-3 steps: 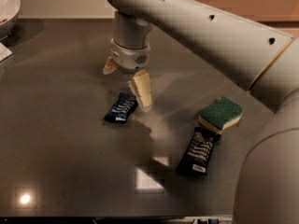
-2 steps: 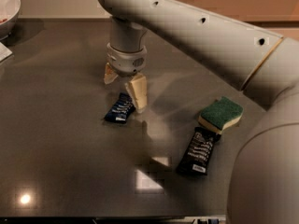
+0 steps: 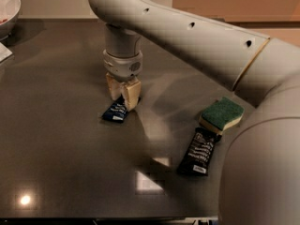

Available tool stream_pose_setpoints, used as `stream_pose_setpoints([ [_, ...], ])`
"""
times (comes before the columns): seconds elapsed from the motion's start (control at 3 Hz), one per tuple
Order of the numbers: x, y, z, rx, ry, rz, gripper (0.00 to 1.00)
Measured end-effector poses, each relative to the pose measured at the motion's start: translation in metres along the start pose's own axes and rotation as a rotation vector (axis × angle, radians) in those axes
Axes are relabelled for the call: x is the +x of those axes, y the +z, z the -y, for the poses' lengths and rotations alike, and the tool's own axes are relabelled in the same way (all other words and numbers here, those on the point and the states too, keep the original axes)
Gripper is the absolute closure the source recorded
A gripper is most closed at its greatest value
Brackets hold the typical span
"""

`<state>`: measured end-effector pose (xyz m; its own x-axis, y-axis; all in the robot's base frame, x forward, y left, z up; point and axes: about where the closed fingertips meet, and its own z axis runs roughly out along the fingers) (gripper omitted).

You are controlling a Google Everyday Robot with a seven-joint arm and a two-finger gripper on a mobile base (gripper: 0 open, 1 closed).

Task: Move rxbar blueberry near rxbar chocolate

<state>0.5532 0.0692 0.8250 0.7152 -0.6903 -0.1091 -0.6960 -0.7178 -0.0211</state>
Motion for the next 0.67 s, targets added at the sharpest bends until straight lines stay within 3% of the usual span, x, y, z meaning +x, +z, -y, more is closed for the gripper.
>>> stream_pose_setpoints([
  [0.33,0.0001,0.0014,-0.0009,-0.01,-0.008,-0.003,0.88],
  [0.67,-0.0001,-0.0003,-0.0009,-0.01,-0.008,-0.003,1.0],
])
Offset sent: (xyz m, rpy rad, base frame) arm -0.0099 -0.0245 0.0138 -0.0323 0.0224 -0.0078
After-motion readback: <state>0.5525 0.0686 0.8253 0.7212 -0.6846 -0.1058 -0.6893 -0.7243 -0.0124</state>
